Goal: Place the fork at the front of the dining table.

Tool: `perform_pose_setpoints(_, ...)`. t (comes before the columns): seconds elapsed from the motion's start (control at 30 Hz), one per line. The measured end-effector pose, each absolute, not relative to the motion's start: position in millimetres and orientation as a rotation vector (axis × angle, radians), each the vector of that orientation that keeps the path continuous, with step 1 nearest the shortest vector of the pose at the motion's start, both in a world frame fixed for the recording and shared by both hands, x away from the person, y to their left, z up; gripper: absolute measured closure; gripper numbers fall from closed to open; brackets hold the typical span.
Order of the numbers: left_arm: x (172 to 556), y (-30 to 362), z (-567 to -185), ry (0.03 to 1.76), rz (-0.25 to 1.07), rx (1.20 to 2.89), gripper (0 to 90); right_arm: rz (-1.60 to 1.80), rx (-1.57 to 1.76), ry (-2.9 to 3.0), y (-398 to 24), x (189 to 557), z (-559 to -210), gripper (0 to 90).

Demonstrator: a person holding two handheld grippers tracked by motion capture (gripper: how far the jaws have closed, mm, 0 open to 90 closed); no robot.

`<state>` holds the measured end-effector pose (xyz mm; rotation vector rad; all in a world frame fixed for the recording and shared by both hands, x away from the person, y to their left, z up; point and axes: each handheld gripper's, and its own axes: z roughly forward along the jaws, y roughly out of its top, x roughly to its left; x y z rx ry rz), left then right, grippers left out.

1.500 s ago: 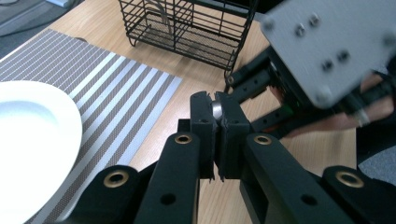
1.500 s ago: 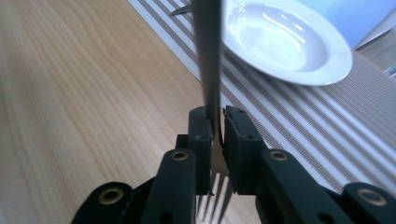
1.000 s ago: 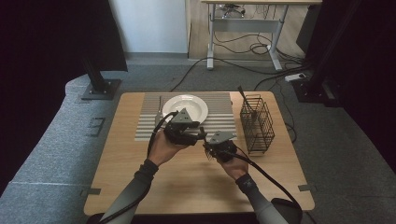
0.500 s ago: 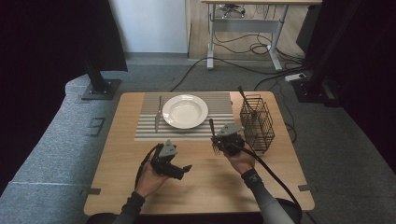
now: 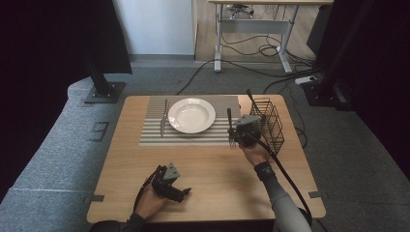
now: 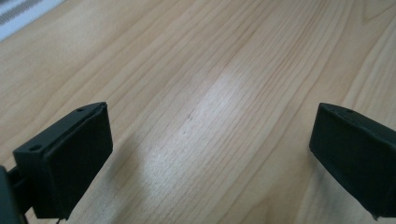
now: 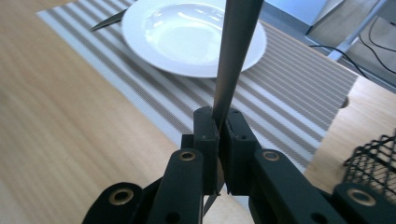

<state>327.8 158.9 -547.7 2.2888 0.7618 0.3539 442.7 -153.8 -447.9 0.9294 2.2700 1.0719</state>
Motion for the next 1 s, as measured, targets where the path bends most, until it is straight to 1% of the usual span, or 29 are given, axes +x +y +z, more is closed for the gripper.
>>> perform_pose_setpoints(0.2, 329.1, 158.1, -548.6, 0.768, 0.351, 2.317, 0.0, 1.029, 0.97, 2.261, -153.5, 462.5, -441.5, 84.8)
perform_pose_setpoints(0.33, 333.1, 159.8, -549.3, 0.808, 0.295, 2.309, 0.0, 0.998, 0.994, 2.257, -150.2, 476.0, -438.7, 84.8)
perform_pose_setpoints(0.4, 333.0, 159.9, -549.3, 0.813, 0.297, 2.307, 0.1, 0.975, 1.017, 2.253, -147.2, 485.0, -437.7, 84.8)
perform_pose_setpoints(0.57, 333.0, 159.8, -549.4, 0.814, 0.296, 2.305, 0.1, 0.958, 1.04, 2.245, -141.6, 493.4, -437.7, 84.8)
perform_pose_setpoints(1.0, 333.0, 159.8, -549.5, 0.814, 0.298, 2.304, 0.0, 0.906, 1.098, 2.256, -124.9, 520.1, -456.5, 84.8)
